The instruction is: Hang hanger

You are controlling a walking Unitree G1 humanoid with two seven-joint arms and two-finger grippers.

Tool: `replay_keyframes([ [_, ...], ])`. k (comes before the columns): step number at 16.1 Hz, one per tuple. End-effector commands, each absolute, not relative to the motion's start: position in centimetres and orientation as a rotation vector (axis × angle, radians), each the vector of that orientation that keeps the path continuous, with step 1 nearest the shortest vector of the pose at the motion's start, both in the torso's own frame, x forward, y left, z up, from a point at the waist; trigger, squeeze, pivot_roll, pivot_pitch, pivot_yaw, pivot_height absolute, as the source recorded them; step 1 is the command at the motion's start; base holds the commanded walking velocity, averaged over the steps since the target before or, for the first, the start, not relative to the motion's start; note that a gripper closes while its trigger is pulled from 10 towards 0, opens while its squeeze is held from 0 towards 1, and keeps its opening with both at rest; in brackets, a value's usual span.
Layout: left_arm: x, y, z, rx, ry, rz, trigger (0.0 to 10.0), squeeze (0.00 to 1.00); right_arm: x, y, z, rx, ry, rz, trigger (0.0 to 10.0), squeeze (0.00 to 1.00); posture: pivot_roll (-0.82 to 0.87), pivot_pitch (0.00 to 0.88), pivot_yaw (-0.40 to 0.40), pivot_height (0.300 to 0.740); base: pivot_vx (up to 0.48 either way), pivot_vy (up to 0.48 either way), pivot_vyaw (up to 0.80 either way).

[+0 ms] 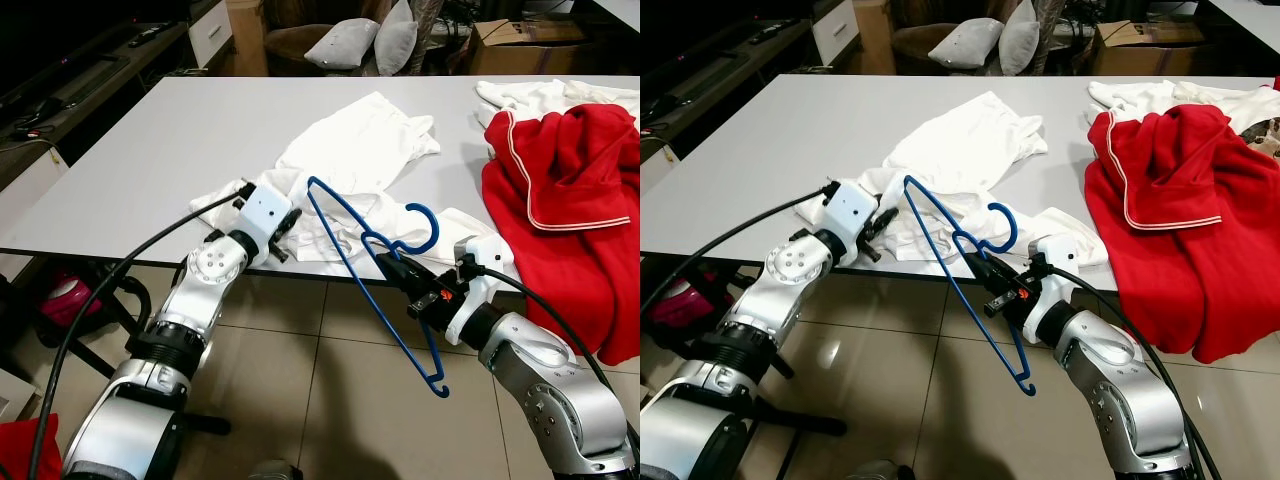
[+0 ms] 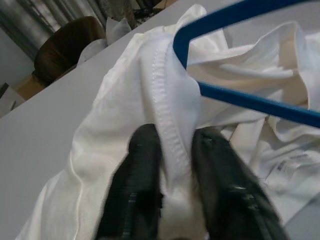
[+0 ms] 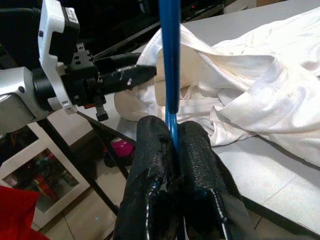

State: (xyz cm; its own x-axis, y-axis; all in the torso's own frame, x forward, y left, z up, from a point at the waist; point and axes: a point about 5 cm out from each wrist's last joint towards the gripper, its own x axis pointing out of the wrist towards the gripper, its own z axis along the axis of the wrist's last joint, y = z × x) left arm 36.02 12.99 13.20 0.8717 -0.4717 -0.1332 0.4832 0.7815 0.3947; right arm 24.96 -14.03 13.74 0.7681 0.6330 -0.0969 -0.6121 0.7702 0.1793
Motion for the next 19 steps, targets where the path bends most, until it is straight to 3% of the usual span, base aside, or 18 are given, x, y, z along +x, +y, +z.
replay_keyframes([
  [1, 36.2, 13.4, 13.6, 0.429, 0.023, -0.511, 0.0, 0.0, 25.2, -13.7, 14.3, 0.128, 0.121, 0.691, 10.0, 0.0, 0.03, 0.0, 0.124, 0.74, 0.0, 0.0, 0.0],
  [10, 36.4, 13.7, 13.9, 0.403, 0.032, -0.52, 0.0, 0.0, 25.1, -13.6, 14.2, 0.122, 0.129, 0.697, 10.0, 0.0, 0.03, 0.0, 0.125, 0.74, 0.0, 0.0, 0.0],
  [12, 37.0, 14.2, 15.7, 0.307, 0.024, -0.527, 0.0, 0.0, 24.1, -13.7, 12.6, 0.085, 0.254, 0.734, 10.0, 0.0, 0.03, 0.0, 0.125, 0.74, 0.0, 0.0, 0.0],
  [16, 36.6, 14.6, 17.6, 0.248, 0.01, -0.594, 0.0, 0.0, 24.2, -13.8, 12.0, 0.092, 0.28, 0.695, 10.0, 0.0, 0.04, 0.0, 0.127, 0.74, 0.0, 0.0, 0.0],
  [19, 35.2, 14.3, 17.5, 0.297, 0.036, -0.711, 0.0, 0.0, 25.1, -14.0, 11.5, 0.115, 0.301, 0.598, 10.0, 0.0, 0.05, 0.0, 0.127, 0.74, 0.0, 0.0, 0.0],
])
